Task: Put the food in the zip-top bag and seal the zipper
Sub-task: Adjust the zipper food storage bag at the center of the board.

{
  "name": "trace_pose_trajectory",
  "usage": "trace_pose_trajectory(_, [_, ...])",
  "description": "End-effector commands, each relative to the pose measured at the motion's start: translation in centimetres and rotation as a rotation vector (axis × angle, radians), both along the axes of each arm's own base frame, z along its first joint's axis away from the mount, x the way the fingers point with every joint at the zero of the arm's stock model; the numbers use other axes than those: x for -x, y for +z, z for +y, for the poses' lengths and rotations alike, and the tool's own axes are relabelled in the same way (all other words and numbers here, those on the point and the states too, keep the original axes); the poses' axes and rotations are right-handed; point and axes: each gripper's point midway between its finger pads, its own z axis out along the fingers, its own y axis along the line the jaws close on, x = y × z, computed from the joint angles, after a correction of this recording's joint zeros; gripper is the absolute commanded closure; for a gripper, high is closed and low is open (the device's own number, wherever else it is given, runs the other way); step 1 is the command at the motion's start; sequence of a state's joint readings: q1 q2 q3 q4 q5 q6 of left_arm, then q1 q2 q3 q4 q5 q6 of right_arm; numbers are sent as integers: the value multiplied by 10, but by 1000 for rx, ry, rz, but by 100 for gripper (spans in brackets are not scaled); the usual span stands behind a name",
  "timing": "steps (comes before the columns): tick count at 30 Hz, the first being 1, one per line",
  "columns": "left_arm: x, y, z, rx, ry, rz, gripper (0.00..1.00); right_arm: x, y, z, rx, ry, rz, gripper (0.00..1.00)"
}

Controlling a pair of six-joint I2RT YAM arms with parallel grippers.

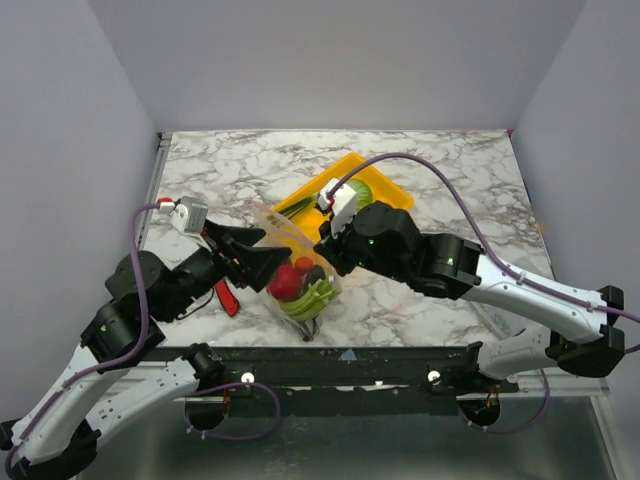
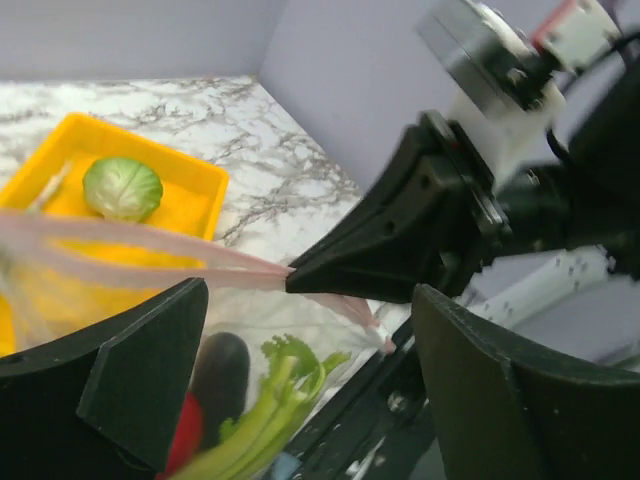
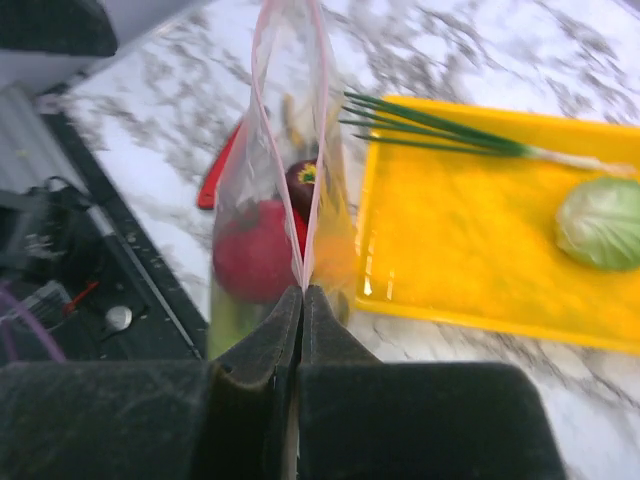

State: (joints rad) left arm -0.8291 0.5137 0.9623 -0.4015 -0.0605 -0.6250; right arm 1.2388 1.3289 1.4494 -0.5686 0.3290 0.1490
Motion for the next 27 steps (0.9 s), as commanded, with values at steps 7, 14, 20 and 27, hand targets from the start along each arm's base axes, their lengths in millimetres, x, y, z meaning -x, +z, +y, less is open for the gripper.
trace_pose_trajectory(7, [5,-1,-18,-283,-121,156,19,40,35,38,-82,486,-17,100])
trace_pose_trajectory(14, [51,22,-18,-345,-394,-214,32,44,24,33,-82,548,50,100])
trace_pose_trajectory(20, [63,4,-11,-471,-470,-585,9,51,21,26,-84,582,112,100])
trace_pose_trajectory(27, [43,-19,-21,-640,-506,-676,2,52,15,28,-88,584,150,100])
